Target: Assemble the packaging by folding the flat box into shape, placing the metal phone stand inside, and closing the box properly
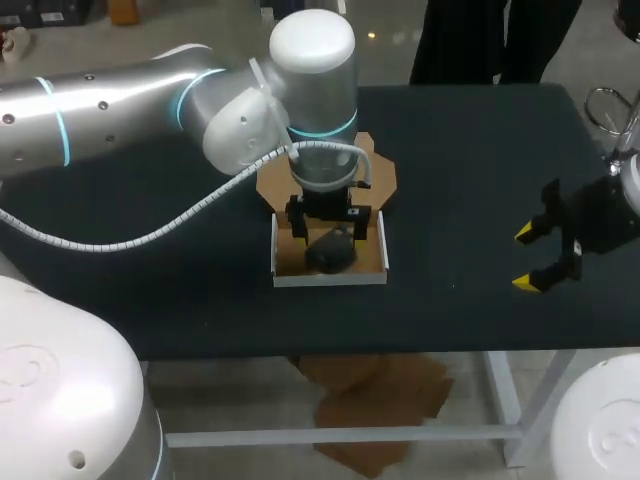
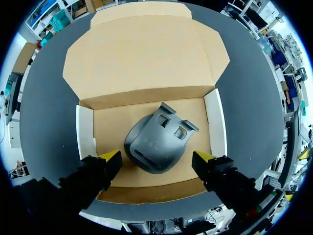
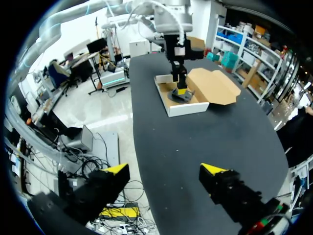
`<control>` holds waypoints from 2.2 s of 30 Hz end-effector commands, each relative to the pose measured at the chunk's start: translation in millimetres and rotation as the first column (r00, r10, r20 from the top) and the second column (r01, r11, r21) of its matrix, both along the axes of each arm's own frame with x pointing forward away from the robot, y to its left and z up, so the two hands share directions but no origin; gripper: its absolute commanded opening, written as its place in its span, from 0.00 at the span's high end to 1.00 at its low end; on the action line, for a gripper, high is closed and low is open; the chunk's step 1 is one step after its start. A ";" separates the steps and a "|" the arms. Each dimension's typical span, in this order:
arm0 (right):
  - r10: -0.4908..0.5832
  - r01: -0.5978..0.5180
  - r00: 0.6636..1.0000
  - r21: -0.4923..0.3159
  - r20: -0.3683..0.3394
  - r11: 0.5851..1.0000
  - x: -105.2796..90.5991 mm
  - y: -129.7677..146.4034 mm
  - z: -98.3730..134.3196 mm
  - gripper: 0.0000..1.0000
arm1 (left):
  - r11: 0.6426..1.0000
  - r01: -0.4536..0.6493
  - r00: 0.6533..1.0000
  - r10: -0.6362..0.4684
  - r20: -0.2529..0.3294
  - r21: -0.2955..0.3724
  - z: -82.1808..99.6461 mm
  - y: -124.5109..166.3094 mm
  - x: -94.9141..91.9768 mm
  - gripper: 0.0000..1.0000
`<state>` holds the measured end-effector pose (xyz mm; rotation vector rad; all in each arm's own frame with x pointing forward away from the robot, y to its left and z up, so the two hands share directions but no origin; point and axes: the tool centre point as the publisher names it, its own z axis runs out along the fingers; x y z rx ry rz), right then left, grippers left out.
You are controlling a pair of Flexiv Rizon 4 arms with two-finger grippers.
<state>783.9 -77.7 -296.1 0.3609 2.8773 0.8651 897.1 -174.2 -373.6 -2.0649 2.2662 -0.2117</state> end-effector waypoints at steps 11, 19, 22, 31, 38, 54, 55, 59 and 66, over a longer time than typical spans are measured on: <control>0.001 -0.001 1.000 0.003 0.001 1.000 -0.3 -0.8 0.1 0.00 | 0.997 -0.062 0.996 0.064 -0.054 0.036 -13.0 -8.6 -13.1 0.00; 0.001 -0.001 1.000 0.003 0.001 1.000 -0.3 -0.8 0.1 0.00 | 0.996 -0.077 0.994 0.079 -0.070 0.040 -17.1 -9.6 -29.8 0.00; 0.001 -0.001 1.000 0.003 0.001 1.000 -0.3 -0.8 0.1 0.00 | 0.996 -0.080 0.994 0.083 -0.075 0.045 -18.7 -9.4 -36.9 0.00; 0.001 -0.001 1.000 0.003 0.001 1.000 -0.3 -0.8 0.1 0.00 | 0.995 -0.080 0.993 0.084 -0.078 0.052 -17.7 -8.9 -60.3 0.00; 0.001 -0.001 1.000 0.003 0.001 1.000 -0.3 -0.8 0.1 0.00 | 0.995 -0.088 0.992 0.092 -0.086 0.050 -17.2 -9.0 -77.7 0.00; 0.001 -0.001 1.000 0.003 0.001 1.000 -0.3 -0.8 0.1 0.00 | 0.987 -0.141 0.983 0.148 -0.106 0.072 -19.4 -11.0 -102.3 0.00; 0.001 -0.001 1.000 0.003 0.001 1.000 -0.3 -0.8 0.1 0.00 | 0.987 -0.142 0.983 0.150 -0.105 0.072 -18.8 -11.1 -102.2 0.00; 0.001 -0.001 1.000 0.003 0.001 1.000 -0.3 -0.8 0.1 0.00 | 0.986 -0.149 0.983 0.155 -0.101 0.070 -16.2 -11.6 -103.7 0.00; 0.001 -0.001 1.000 0.003 0.001 1.000 -0.3 -0.8 0.1 0.00 | 0.985 -0.160 0.984 0.164 -0.072 0.064 -9.5 -9.3 -103.3 0.00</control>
